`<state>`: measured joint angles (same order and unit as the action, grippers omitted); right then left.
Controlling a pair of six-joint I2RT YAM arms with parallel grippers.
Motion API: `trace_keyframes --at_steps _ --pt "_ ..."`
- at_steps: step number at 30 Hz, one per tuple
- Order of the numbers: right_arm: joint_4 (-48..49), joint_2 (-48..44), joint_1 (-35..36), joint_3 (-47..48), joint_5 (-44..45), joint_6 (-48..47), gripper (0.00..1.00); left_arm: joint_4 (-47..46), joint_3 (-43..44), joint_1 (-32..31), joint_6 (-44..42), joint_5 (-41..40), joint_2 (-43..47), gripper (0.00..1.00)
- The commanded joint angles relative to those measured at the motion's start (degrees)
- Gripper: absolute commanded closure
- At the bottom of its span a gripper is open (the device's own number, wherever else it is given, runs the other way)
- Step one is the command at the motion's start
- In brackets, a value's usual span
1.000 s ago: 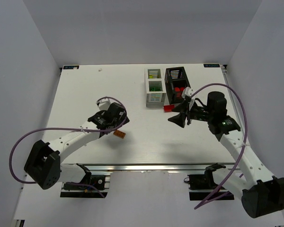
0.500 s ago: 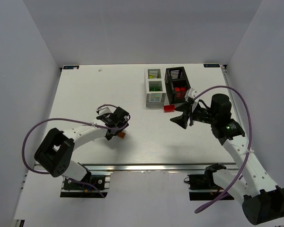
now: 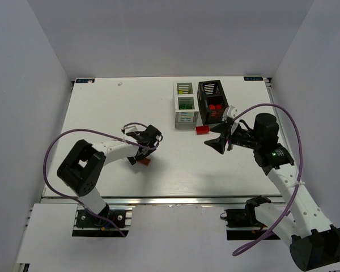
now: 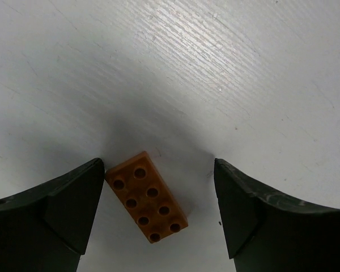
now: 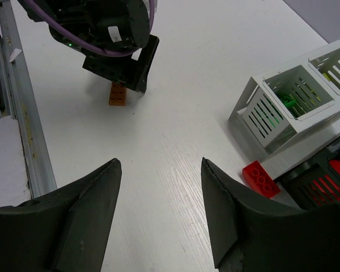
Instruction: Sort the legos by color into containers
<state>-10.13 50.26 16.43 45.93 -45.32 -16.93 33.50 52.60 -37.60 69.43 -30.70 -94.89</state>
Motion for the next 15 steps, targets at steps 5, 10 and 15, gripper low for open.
trace_keyframes --at_steps 5,10,15 --pt "3.27 -2.88 -1.13 -0.84 -1.52 1.02 0.36 5.52 1.37 -0.10 -1.13 0.29 -4.86 0.23" --pt "3.45 -4.03 -2.10 -0.93 -2.84 1.37 0.36 8.86 1.54 -1.24 -2.10 0.03 -5.40 0.28" --pt "3.71 -5.35 -3.06 -1.37 -4.07 1.72 0.35 10.18 0.14 -2.12 -1.49 -0.15 -2.32 0.22"
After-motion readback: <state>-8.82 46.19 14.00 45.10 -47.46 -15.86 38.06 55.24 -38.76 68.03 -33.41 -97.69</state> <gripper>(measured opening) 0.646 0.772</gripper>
